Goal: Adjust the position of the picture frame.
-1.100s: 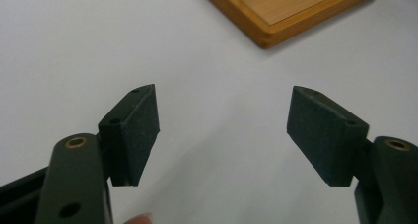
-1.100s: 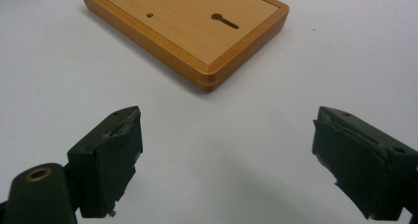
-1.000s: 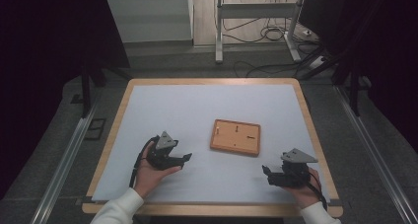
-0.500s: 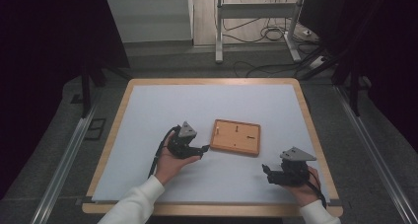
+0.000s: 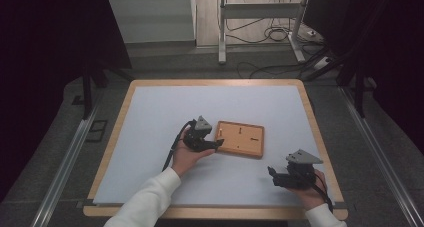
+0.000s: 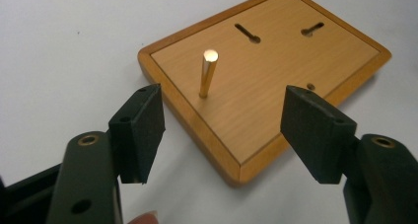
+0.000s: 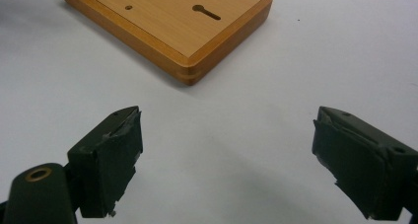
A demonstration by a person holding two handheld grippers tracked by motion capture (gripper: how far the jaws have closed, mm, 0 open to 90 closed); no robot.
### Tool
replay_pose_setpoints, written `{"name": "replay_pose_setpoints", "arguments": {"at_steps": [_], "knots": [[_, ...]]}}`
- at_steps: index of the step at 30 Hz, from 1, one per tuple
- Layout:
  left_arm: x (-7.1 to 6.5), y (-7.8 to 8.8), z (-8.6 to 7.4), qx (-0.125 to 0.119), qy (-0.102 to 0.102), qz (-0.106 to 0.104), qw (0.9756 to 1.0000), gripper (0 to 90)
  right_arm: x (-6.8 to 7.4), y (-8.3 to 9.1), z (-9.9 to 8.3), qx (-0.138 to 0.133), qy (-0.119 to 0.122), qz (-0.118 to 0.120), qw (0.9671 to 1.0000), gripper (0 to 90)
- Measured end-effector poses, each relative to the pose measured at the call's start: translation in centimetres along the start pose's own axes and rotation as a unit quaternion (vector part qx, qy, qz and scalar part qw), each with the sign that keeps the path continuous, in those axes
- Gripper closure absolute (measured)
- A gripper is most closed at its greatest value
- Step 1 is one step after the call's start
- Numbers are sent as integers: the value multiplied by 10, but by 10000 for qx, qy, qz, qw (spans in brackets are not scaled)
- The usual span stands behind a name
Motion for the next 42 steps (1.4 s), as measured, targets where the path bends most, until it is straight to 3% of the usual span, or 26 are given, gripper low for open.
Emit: {"name": "replay_pose_setpoints", "arguments": {"at_steps": [8,12,26,29,42], "knots": [[-1,-21,5,46,-59,155,9999,429,-2,3,-3,23,-37,-51,10000,119],[-2,-28,4,67,-42,229,9997,518,-4,4,-4,35,-54,-88,9999,119],[7,-37,4,-117,255,157,9995,819,-4,3,-6,98,-71,-115,9999,119],[6,-37,3,-146,146,198,9996,834,-5,3,-6,115,-93,-127,9998,119],[11,-27,4,-564,224,74,9981,836,-5,3,-6,106,-114,-127,9998,119]]}}
Point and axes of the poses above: each handheld gripper's, and its own axes: y roughly backward along the jaws, z roughly out of its top, x roughly to its left, the point moved 2 cm from there along -y, roughly forward along the jaws, and after that the axes turned 10 degrees about -y, right-handed, at the moved point
